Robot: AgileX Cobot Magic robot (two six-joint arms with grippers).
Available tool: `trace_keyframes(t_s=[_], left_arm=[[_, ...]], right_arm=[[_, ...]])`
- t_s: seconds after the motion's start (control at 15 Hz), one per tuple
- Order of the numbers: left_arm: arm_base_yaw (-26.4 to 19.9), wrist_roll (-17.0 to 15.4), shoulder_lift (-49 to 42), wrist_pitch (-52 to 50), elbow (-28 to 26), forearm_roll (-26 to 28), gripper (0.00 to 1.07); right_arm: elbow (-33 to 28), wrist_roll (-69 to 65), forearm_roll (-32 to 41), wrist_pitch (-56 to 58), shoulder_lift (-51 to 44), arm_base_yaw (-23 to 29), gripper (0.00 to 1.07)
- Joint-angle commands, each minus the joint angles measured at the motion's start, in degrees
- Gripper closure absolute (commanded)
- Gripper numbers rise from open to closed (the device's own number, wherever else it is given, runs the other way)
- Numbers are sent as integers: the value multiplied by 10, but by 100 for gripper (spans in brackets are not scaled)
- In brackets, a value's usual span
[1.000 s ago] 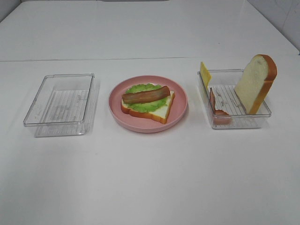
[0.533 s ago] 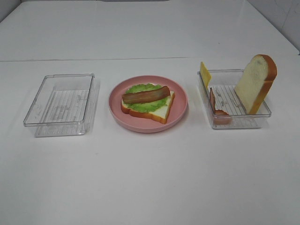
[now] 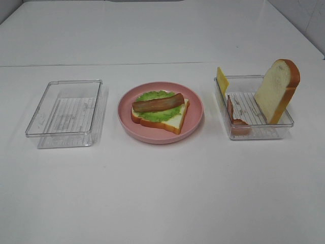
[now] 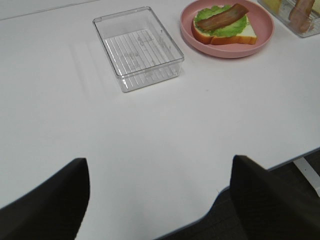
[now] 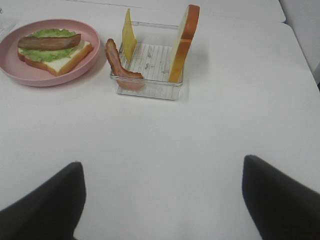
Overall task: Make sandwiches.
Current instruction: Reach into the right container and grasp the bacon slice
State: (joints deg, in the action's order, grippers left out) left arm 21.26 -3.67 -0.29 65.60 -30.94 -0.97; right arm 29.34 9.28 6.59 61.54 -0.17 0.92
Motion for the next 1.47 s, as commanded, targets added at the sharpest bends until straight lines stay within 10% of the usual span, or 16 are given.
trace_keyframes(t_s=[0.07,0.67,1.0,1.47], left_arm=[[1,10,-14,-36,12,-3,32],[1,21,-12,-57,23,-1,32],[1,21,-12,-57,23,1,32],[1,21,-12,-57,23,1,32]], right_arm=[[5,0,-1,-16,32,-3,27],[99,19,96,-183,425,-2,27],[280,66,191,-64,719,1,31],[485,-52,104,-19,941,140,32]])
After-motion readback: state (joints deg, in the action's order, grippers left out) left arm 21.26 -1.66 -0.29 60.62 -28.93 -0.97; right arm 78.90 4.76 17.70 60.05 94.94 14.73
